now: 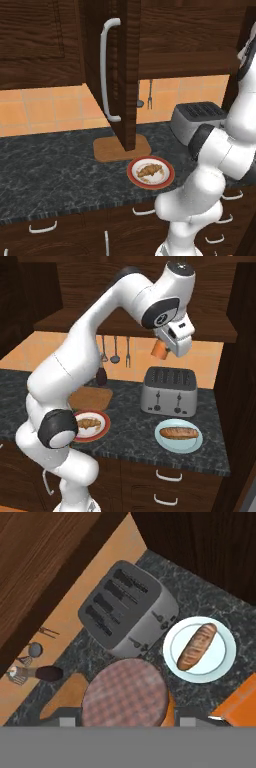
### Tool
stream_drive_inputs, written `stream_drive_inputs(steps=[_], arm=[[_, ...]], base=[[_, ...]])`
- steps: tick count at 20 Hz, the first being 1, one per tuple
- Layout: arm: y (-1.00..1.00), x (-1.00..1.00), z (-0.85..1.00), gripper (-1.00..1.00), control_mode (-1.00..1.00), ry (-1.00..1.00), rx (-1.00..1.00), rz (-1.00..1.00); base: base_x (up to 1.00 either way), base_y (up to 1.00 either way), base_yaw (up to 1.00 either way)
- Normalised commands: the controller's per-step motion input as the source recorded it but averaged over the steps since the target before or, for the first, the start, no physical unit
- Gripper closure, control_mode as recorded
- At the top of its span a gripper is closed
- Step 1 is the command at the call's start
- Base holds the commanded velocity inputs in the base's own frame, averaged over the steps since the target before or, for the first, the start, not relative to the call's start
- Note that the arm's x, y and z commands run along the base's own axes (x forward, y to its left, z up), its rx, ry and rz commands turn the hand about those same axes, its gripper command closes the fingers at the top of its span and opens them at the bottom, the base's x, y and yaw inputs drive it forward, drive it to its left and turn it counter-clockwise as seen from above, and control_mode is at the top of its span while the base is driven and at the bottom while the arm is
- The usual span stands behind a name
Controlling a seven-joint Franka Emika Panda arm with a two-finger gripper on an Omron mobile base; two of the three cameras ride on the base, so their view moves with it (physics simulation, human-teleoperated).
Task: From the different types of pastries on the counter, select a croissant and place it on the cutting board. Then retrieve a jar of jam from the cabinet and place it alongside the croissant on the cutting board.
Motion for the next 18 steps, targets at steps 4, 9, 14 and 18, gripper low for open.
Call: stream_drive_inputs(steps=[4, 9, 14, 18], arm=[[0.88, -1.0, -0.81, 1.0, -1.0, -0.13, 0.01, -0.23], [1.0, -1.0, -0.69, 1.0, -1.0, -0.32, -0.01, -0.15], [1.0, -0.22, -0.08, 1.0, -1.0, -0.41, -0.18, -0.23], [1.0, 0.51, 0.26, 1.0, -1.0, -0.16, -0.26, -0.19]], base=[[0.0, 0.0, 0.0], [0.0, 0.0, 0.0], [0.0, 0.0, 0.0], [0.0, 0.0, 0.0]])
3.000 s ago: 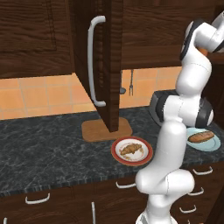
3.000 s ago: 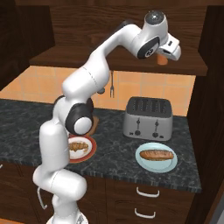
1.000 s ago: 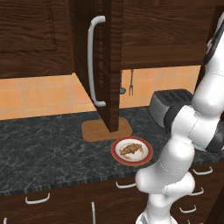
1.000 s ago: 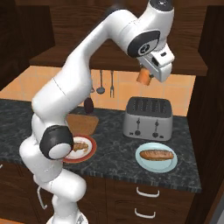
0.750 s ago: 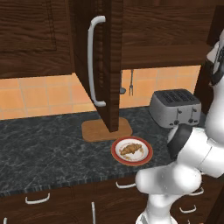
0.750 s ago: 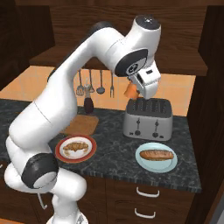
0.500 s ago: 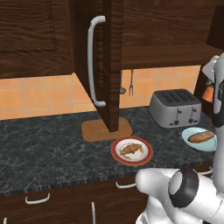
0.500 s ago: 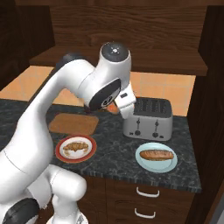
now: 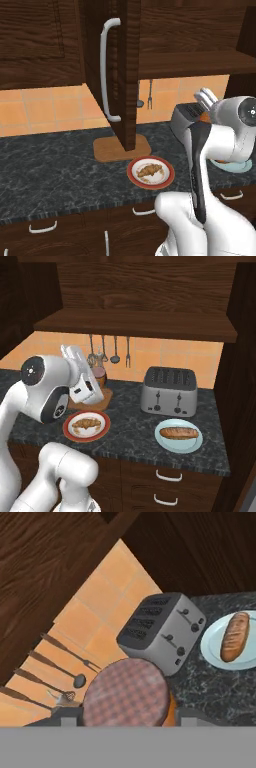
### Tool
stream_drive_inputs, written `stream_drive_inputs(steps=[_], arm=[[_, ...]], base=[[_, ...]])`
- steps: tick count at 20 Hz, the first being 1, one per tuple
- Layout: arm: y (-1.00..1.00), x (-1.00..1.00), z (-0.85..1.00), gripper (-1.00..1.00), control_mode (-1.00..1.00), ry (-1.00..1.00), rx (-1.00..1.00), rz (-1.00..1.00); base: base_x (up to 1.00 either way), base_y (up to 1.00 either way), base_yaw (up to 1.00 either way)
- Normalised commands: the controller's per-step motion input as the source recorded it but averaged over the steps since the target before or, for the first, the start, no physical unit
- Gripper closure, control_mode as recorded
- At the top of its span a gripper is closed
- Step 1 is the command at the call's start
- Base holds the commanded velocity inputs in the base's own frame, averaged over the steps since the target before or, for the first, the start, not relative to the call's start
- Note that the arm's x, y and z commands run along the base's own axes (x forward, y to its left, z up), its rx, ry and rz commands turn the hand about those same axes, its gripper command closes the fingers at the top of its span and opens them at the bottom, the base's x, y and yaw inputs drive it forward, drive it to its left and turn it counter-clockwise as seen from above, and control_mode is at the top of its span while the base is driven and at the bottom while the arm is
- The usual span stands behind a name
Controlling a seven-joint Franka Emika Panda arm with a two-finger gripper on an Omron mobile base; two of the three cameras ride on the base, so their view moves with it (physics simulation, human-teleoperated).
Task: From the different types of pastries on the counter, select a croissant and place it on the cutting board. Then retrieve a jar of jam from the cabinet and place it alongside the croissant on the cutting board.
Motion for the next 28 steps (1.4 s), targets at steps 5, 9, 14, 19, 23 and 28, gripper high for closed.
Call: stream_drive_inputs(steps=[5, 9, 14, 19, 23, 28], arm=[[0.62, -0.09, -0.02, 1.0, -1.0, 0.04, 0.06, 0.02], [-0.01, 0.81, 0.19, 1.0, -1.0, 0.43, 0.34, 0.34], [0.82, 0.05, -0.19, 1.0, -1.0, 0.12, 0.04, 0.14], [0.85, -0.07, -0.66, 1.0, -1.0, 0.08, 0.03, 0.0], [0.43, 0.25, -0.37, 1.0, -1.0, 0.07, 0.15, 0.0], [0.74, 0.11, -0.04, 1.0, -1.0, 0.01, 0.0, 0.03]], base=[[0.0, 0.0, 0.0], [0.0, 0.0, 0.0], [0.0, 0.0, 0.0], [0.0, 0.0, 0.0], [0.0, 0.0, 0.0], [0.0, 0.0, 0.0]])
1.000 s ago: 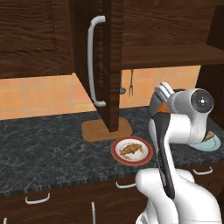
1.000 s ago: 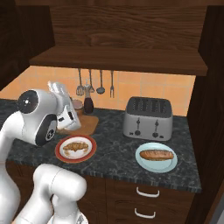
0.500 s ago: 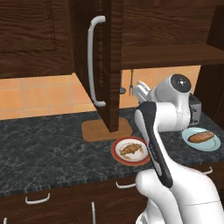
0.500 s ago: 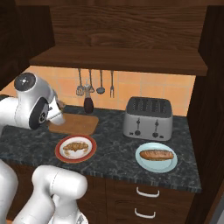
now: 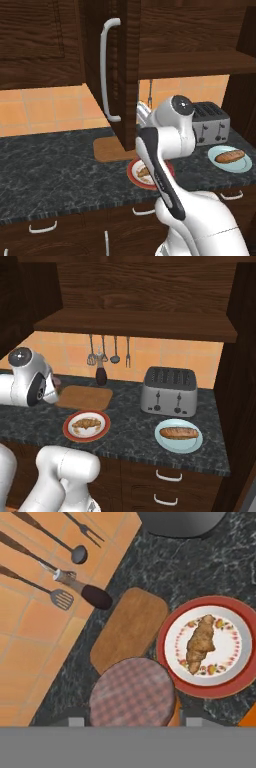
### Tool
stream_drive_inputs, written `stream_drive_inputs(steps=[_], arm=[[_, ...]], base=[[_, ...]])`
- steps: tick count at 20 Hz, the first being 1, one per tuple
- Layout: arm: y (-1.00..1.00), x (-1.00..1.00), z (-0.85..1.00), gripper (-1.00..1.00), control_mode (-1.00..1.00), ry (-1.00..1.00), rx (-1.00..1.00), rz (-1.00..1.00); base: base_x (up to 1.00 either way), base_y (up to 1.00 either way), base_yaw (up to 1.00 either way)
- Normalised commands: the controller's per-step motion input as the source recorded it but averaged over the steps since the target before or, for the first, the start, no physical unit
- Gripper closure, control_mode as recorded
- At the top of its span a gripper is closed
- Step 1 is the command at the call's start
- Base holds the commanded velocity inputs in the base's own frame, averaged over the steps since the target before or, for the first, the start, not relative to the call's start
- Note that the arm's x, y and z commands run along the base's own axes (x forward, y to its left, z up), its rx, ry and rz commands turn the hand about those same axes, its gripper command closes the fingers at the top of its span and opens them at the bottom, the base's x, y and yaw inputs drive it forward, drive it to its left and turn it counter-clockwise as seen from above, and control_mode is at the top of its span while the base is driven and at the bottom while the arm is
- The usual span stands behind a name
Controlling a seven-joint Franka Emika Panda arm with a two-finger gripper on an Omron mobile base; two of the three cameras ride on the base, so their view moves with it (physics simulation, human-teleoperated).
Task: From the different types of pastries on the counter, select a croissant and place it on the cutting board. Then retrieve a jar of jam from the cabinet and place it alongside the croissant on the cutting board.
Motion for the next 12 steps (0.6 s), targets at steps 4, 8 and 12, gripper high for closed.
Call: stream_drive_inputs(steps=[4, 8, 12], arm=[[0.44, 0.24, -0.06, 1.0, -1.0, -0.02, -0.05, 0.03], [-0.53, 0.98, 0.02, 1.0, -1.0, 0.0, 0.0, 0.14], [0.38, 0.09, 0.02, 1.0, -1.0, -0.02, -0.01, 0.06]], base=[[0.0, 0.0, 0.0], [0.0, 0.0, 0.0], [0.0, 0.0, 0.0]])
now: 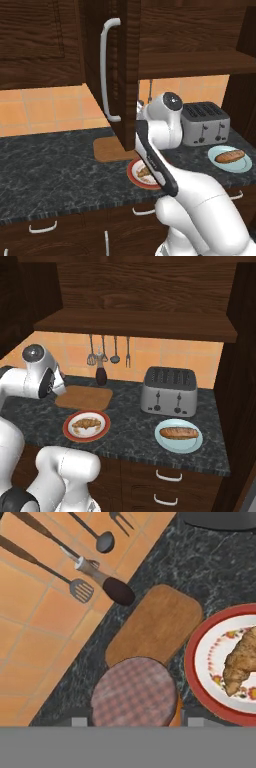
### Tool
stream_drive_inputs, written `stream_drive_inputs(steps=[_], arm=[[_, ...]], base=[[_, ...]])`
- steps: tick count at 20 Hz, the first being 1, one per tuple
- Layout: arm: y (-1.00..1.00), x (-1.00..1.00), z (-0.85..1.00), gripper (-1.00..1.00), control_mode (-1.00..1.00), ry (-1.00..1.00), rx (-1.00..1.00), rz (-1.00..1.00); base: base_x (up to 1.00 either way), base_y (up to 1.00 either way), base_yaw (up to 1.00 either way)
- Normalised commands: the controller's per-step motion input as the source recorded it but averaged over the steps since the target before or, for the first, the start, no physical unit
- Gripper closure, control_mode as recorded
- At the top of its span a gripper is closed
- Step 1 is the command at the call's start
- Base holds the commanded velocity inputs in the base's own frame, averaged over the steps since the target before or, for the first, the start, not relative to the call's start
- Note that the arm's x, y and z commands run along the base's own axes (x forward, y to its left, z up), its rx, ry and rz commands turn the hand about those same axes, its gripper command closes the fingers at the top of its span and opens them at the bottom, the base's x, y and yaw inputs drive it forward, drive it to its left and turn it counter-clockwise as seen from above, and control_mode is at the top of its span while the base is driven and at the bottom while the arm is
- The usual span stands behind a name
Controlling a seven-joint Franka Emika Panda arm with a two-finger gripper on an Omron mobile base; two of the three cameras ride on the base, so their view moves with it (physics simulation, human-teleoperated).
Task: From the different types of pastries on the counter, select a croissant and place it on the cutting board. Then retrieve a jar of jam from the cabinet and place it alongside the croissant on the cutting board.
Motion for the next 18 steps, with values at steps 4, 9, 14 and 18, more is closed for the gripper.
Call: stream_drive_inputs(steps=[4, 9, 14, 18], arm=[[0.55, 0.05, -0.13, 1.0, -1.0, -0.09, -0.15, 0.01], [-0.13, 0.21, -0.14, 1.0, -1.0, -0.01, -0.01, 0.03], [-0.23, 0.12, -0.22, 1.0, -1.0, -0.06, -0.06, 0.06], [-0.37, 0.35, -0.41, 1.0, -1.0, -0.11, -0.1, 0.04]], base=[[0.0, 0.0, 0.0], [0.0, 0.0, 0.0], [0.0, 0.0, 0.0], [0.0, 0.0, 0.0]])
